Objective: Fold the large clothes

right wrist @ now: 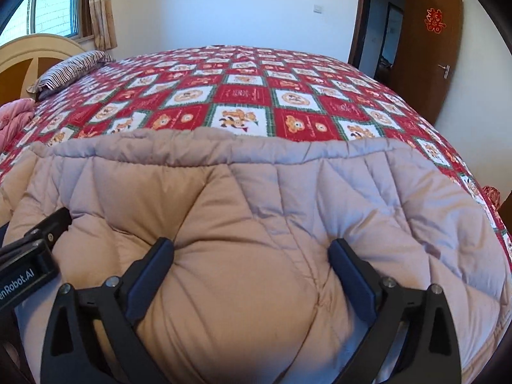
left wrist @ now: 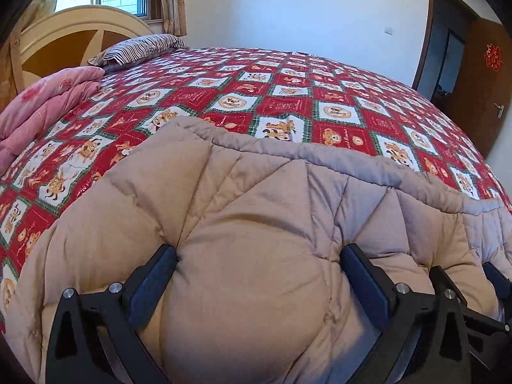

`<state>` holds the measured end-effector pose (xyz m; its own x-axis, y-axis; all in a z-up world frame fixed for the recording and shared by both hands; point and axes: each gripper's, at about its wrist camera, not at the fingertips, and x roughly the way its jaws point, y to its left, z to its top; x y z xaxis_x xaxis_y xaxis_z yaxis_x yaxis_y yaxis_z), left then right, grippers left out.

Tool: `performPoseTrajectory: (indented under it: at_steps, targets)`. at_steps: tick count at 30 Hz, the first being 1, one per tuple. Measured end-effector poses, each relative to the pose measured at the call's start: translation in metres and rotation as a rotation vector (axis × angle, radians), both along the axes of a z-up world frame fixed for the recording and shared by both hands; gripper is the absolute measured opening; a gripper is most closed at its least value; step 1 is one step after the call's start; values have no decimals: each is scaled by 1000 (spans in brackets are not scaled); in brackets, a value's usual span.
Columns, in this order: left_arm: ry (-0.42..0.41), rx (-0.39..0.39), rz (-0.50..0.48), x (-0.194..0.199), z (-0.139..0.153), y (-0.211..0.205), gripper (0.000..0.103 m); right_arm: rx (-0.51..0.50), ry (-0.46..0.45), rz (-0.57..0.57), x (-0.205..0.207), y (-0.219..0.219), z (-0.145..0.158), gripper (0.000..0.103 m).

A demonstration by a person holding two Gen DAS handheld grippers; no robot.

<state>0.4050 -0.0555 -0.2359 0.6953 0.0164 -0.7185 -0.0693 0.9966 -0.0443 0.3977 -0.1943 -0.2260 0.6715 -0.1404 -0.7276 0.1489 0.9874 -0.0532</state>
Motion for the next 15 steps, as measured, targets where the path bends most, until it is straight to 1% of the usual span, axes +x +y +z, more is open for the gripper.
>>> performPoseTrajectory:
  at_steps: [7,15]
  targets:
    - [-4,21,8,-1,-1,-2,102,-35,25,1,3,5,-5,103]
    - [-3,23,9,1,-1,-3,102,-56,38,-2,6,7,-8,103]
